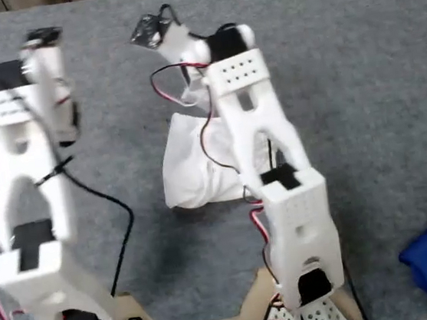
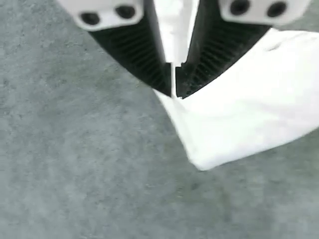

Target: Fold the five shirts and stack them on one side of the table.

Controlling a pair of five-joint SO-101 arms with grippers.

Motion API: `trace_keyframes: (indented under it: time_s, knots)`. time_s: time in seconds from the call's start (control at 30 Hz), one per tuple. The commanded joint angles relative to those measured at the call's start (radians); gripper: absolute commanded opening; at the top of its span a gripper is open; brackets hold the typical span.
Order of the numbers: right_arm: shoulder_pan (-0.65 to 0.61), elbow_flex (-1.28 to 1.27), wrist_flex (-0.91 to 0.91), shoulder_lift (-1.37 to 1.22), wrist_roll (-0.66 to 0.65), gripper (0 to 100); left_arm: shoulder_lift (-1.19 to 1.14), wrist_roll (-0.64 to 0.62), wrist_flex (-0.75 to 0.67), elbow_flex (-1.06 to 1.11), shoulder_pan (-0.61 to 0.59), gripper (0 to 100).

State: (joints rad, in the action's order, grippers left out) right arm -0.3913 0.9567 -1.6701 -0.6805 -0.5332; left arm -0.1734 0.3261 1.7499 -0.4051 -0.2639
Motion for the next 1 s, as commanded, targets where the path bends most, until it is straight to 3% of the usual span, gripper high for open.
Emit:
trace_keyframes:
  time_s: [0.0,0.3,0.6,0.97]
  knots:
    - [-0.022,0.196,-0.106,-0.036,0.021,16.4,0.124,0.028,0.009,0.094,-0.144,2]
    - [-0.041,0.117,-0.112,-0.068,0.138,20.2,0.275,0.132,0.009,0.400,-0.318,2]
    - [-0.042,0.008,-0.110,-0.070,0.304,20.2,0.282,0.130,0.008,0.502,-0.313,2]
    - [-0.045,-0.079,-0.104,-0.070,0.313,19.7,0.282,0.126,0.008,0.503,-0.313,2]
